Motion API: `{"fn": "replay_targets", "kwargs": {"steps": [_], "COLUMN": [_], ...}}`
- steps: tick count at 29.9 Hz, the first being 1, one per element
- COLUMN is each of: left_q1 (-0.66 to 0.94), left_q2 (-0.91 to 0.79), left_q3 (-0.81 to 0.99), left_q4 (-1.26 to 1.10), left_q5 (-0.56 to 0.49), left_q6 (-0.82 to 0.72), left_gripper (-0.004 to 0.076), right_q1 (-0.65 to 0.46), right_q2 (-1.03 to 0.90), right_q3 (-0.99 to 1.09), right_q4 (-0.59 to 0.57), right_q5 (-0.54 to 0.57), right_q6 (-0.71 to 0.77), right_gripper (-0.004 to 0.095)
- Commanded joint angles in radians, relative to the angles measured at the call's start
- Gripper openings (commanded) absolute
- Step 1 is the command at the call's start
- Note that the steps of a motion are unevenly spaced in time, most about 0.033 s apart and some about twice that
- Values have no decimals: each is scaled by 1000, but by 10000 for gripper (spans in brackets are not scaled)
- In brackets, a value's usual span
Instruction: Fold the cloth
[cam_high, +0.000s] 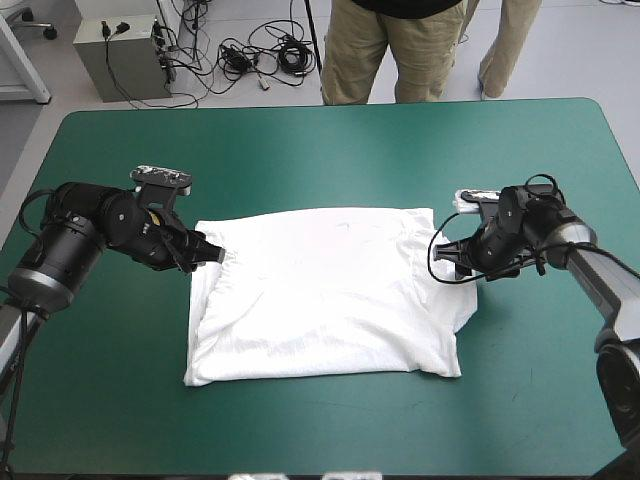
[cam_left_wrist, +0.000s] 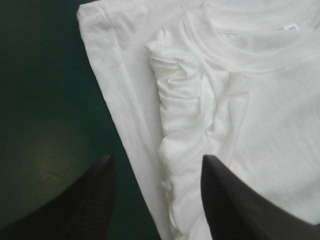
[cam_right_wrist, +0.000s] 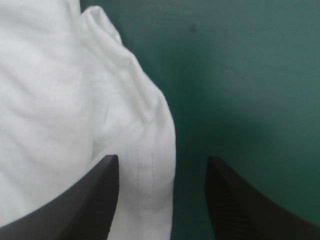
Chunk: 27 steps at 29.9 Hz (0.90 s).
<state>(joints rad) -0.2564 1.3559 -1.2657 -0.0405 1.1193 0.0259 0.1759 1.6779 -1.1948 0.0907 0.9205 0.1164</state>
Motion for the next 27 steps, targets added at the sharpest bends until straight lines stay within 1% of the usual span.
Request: {"fn": "replay_targets", "kwargs": {"steps": [1, 3, 5, 7, 8, 10, 13, 14, 19, 24, 27], "left_q1": [-1, -1, -1, -1, -1, -1, -1, -1, -1, -1, -1], "left_q2": [-33, -33, -33, -33, -33, -33, -33, -33, -33, -33, -33], "left_q3": [-30, -30, -30, -30, -30, -30, -30, -30, -30, -30, -30], "left_q4": [-13, -13, -13, -13, -13, -13, -13, -13, -13, -13, -13], "left_q5": [-15, -15, -15, -19, -19, -21, -19, -19, -17, -17, -17], "left_q6": [-7, -7, -7, -7, -7, -7, -7, -7, -7, -7, -7], "left_gripper": [384, 384, 384, 384, 384, 384, 384, 384, 384, 384, 384], "right_q1": [-8, -8, -8, -6, -4, 0, 5, 5, 5, 5, 7], "right_q2": [14, 37, 56, 74, 82, 96, 96, 96, 83, 20, -15], "right_q3": [-36, -45, -46, -46, -46, -46, -46, -46, -48, -95, -143], "right_q4": [5, 25, 71, 128, 151, 192, 207, 210, 203, 189, 214], "right_q5": [-38, -38, -40, -40, -38, -34, -34, -34, -21, 10, 33], "right_q6": [-16, -25, -60, -88, -95, -125, -148, -148, -150, -127, -116], "right_gripper": [499, 490, 477, 434, 397, 275, 19, -12, -17, -17, -17]}}
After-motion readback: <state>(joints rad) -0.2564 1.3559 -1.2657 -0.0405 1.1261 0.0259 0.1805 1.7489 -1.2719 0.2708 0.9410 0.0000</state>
